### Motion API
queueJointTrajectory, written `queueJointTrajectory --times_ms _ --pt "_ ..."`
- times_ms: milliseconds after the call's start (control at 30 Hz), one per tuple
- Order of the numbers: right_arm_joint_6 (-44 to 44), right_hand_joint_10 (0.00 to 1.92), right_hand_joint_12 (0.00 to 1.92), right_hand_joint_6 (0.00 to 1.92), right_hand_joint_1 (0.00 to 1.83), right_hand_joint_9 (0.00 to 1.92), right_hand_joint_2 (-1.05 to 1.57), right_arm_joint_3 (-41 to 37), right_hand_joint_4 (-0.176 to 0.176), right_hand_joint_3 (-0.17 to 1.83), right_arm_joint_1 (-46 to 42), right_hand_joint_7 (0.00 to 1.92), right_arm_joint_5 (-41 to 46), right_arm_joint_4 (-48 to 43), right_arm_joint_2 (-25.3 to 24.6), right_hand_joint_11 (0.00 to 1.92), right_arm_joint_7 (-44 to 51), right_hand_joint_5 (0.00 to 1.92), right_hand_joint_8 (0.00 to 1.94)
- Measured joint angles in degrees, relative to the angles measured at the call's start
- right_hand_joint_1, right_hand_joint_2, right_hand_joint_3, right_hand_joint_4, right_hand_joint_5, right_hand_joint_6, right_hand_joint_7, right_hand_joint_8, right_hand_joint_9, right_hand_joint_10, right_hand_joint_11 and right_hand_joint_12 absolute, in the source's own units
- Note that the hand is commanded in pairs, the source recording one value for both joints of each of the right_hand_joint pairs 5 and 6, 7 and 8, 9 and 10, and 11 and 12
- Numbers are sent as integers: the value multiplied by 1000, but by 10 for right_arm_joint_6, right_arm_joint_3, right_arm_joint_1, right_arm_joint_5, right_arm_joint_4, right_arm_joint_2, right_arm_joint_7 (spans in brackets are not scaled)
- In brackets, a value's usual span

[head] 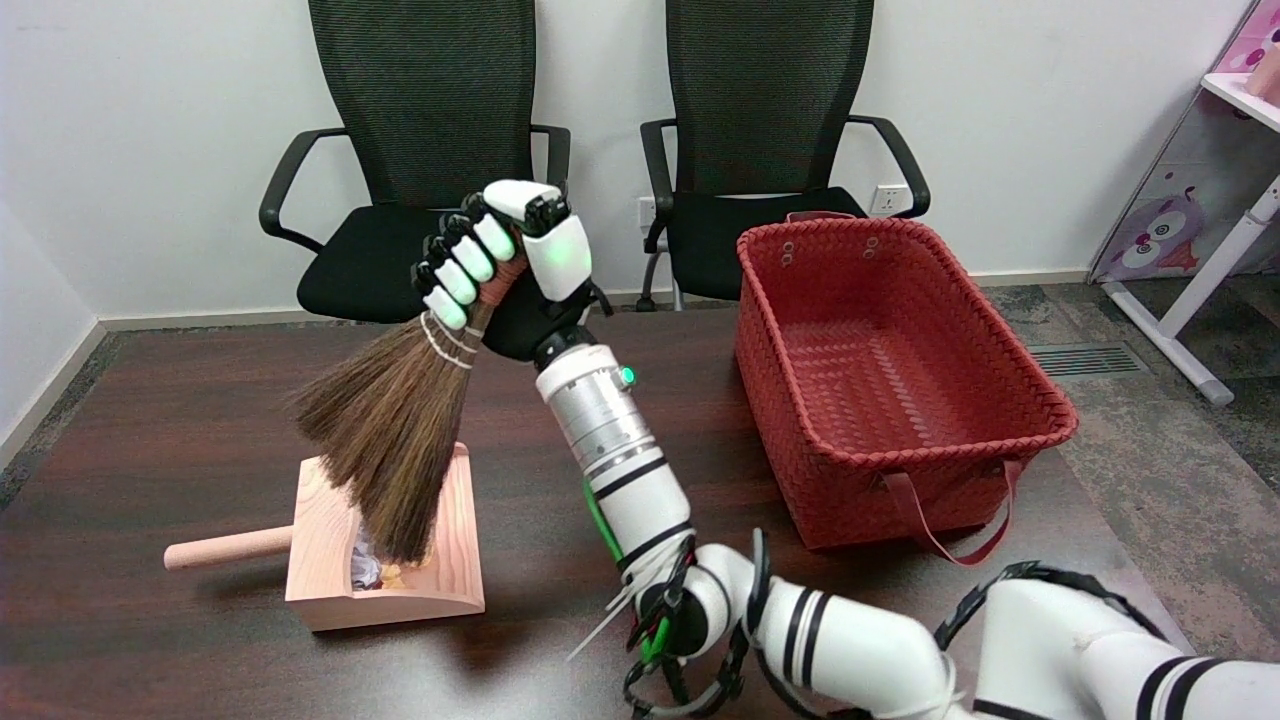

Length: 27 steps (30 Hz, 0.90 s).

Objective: Sweep the paper ball into the dustpan.

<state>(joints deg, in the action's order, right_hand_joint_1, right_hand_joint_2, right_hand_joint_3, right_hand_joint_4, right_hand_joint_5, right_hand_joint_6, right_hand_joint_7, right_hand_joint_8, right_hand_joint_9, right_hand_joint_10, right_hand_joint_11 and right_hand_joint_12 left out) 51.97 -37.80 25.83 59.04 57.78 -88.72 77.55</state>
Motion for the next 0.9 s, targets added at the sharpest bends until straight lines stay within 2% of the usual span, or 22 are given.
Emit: queueJointTrajectory --times_ms 300,500,900 --pt "-82 1920 1920 1920 760 1920 1063 3 -4 1658 36 1920 -7 55 69 1920 38 1920 1920" --pt "-138 1920 1920 1920 773 1920 1031 21 -3 1668 86 1920 -44 65 118 1920 49 1920 1920" --pt "-171 1920 1920 1920 768 1920 1136 121 -5 1704 213 1920 -145 -11 177 1920 -12 1920 1920"
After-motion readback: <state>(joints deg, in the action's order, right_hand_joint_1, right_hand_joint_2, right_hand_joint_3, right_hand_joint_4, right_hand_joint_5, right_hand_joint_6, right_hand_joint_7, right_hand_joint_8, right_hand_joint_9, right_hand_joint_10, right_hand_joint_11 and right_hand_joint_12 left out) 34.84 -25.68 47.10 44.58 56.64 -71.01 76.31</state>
